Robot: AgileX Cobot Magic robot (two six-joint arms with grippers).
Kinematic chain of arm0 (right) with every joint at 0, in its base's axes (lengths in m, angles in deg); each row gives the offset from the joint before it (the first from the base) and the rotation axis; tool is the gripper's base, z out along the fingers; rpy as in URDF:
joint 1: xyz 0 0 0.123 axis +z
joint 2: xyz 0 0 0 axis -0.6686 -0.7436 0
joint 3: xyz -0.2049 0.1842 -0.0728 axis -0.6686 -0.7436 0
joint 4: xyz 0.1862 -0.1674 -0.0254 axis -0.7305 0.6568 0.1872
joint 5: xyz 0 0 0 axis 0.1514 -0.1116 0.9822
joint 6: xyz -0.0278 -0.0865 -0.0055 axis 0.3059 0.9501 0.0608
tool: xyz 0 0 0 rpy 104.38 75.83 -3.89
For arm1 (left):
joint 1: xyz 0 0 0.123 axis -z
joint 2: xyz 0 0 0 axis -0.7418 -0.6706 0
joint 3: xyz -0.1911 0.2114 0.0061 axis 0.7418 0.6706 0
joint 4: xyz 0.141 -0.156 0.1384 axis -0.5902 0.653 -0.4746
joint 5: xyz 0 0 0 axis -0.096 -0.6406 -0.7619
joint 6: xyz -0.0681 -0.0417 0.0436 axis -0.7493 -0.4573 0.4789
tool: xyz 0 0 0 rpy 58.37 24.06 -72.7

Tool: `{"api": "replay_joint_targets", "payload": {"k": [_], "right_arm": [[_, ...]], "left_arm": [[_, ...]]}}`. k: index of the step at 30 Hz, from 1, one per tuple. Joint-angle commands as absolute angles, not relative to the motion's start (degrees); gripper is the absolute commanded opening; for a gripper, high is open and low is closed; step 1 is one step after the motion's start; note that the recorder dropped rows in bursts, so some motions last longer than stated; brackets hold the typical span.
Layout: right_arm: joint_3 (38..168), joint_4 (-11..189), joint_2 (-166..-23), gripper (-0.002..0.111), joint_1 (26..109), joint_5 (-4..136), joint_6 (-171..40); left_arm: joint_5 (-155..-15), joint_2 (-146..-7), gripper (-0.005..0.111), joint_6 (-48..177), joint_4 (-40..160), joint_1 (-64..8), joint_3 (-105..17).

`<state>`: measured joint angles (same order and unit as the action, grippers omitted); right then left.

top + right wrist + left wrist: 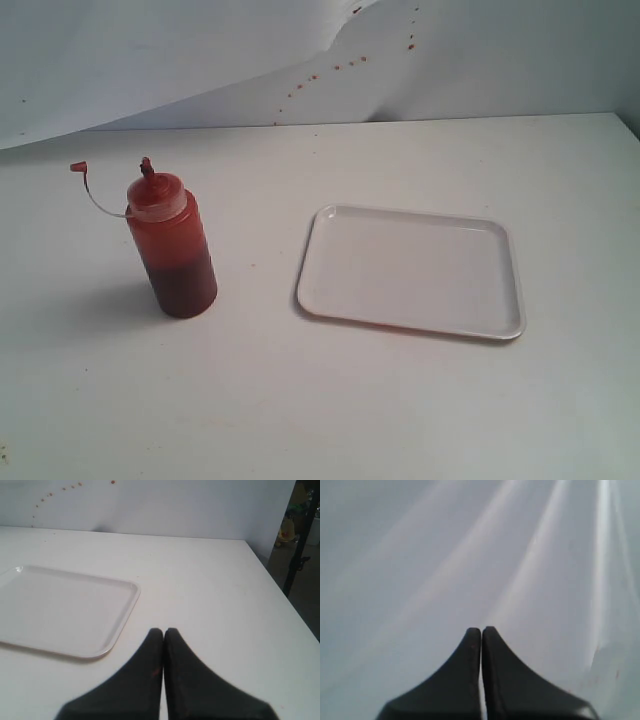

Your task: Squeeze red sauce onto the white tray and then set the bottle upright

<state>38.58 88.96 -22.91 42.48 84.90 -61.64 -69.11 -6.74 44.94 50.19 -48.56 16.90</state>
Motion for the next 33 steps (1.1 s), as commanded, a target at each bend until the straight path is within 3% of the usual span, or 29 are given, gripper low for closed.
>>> {"api": "replay_joint_targets", "payload": {"k": [1,7,20,27,33], "right_arm": [[38.38,88.96,-22.59,0.000,42.59,84.87,-61.76],[38.38,88.96,-22.59,0.000,42.59,84.87,-61.76],[38.38,88.96,-22.59,0.000,42.59,84.87,-61.76],[38.38,88.96,-22.59,0.000,42.59,84.87,-61.76],[38.38,88.96,-22.59,0.000,42.59,84.87,-61.76]], "left_arm": [[-52.16,-6.55,0.002,38.04,46.68,-48.64,16.79],[-50.46,-17.94,0.002,45.39,54.76,-48.64,16.79],[-15.81,-75.72,0.002,48.86,40.92,-48.64,16.24],[-15.24,-96.90,0.002,48.60,36.72,-48.64,10.62],[-15.24,-105.77,0.002,48.60,33.46,-48.64,7.49]]}}
